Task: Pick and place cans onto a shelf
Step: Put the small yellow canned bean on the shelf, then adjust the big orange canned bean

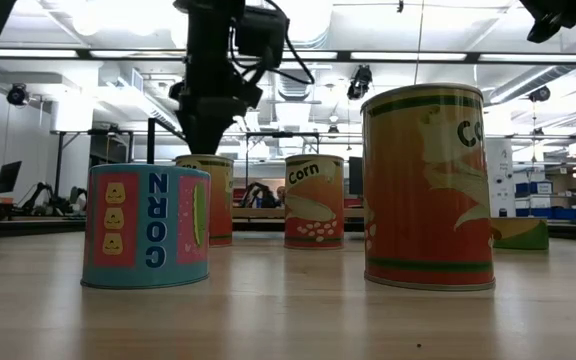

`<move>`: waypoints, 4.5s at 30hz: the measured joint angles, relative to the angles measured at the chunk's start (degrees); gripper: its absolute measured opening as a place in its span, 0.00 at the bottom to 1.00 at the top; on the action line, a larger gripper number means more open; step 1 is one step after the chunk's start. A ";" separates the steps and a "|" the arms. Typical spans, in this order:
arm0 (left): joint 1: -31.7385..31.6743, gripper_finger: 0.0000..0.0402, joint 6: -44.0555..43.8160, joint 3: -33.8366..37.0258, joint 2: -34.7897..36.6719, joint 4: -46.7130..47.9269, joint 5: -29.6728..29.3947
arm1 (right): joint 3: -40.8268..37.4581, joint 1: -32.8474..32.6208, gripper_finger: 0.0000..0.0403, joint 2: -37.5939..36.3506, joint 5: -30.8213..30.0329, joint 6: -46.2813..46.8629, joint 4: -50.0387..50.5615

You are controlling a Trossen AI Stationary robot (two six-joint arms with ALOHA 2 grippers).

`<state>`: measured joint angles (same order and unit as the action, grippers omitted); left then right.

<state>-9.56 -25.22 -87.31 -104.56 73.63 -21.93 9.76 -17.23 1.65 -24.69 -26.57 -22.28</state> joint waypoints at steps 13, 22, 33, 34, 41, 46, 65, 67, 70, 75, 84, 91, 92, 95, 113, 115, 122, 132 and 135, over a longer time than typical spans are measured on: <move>1.72 0.32 -4.43 0.02 0.03 7.14 -10.76 | 0.00 0.00 0.04 0.00 0.00 -0.01 0.55; 1.68 0.04 -5.65 0.29 -0.19 6.94 -11.65 | 0.00 0.01 0.04 0.00 0.00 -0.02 0.63; 1.70 0.00 -8.98 6.06 -0.26 5.80 -11.58 | 0.00 0.00 0.04 0.00 0.00 -0.02 0.94; 1.70 0.00 -8.98 6.35 -0.26 5.27 -11.48 | 0.00 0.00 0.04 0.00 0.00 -0.03 0.94; 1.68 0.00 -6.78 6.83 -0.23 -1.13 -12.00 | 0.00 -0.01 0.04 0.00 0.00 -0.33 0.87; 1.99 0.00 -4.78 2.78 -0.28 -3.13 -10.58 | 0.00 0.00 0.04 0.00 0.00 -0.40 0.85; 1.79 0.20 8.29 -2.58 0.31 -2.46 7.11 | 0.00 -0.01 0.04 0.00 0.00 -0.44 1.06; 1.89 0.29 8.47 -2.58 0.37 -2.25 5.99 | 0.00 -0.01 0.04 0.00 0.00 -0.44 1.07; 1.98 0.43 8.44 -2.57 0.38 -1.91 1.62 | 0.00 -0.01 0.04 0.00 0.00 -0.44 1.07; 2.07 0.61 8.28 -1.70 0.44 -2.39 -1.40 | 0.00 0.01 0.04 0.00 0.00 -0.45 1.07; 3.04 0.65 6.12 2.66 0.44 -5.45 -3.44 | 0.00 0.00 0.04 0.00 0.00 -0.46 1.07; 3.10 0.57 5.67 4.88 0.42 -7.37 -6.34 | 0.00 -0.01 0.04 0.00 0.00 -0.46 1.07; 3.10 0.55 5.65 5.01 0.42 -7.74 -6.77 | 0.00 0.00 0.04 0.00 0.00 -0.48 1.07; 3.10 0.47 5.25 5.42 0.42 -8.12 -7.39 | 0.00 0.01 0.04 0.00 0.00 -0.48 1.07; 3.10 0.00 3.50 5.42 0.42 -9.00 -7.56 | 0.00 0.01 0.04 0.00 0.00 -0.48 1.07; 3.10 0.00 3.13 5.22 0.42 -8.87 -7.14 | 0.00 0.01 0.04 0.00 0.00 -0.48 1.07; 2.96 0.00 3.50 -0.13 0.47 -8.24 -5.35 | 0.00 0.01 0.04 0.00 0.00 -0.48 1.07; 5.07 0.00 12.59 -6.34 0.62 -4.83 2.03 | 0.00 0.00 0.04 0.00 0.00 -0.48 1.84; 6.58 0.00 12.90 -6.19 0.62 -4.98 1.95 | 0.00 0.00 0.04 0.00 0.00 -0.47 1.90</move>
<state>-2.98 -12.32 -93.50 -103.94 68.65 -19.99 9.76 -17.22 1.65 -24.69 -27.04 -20.38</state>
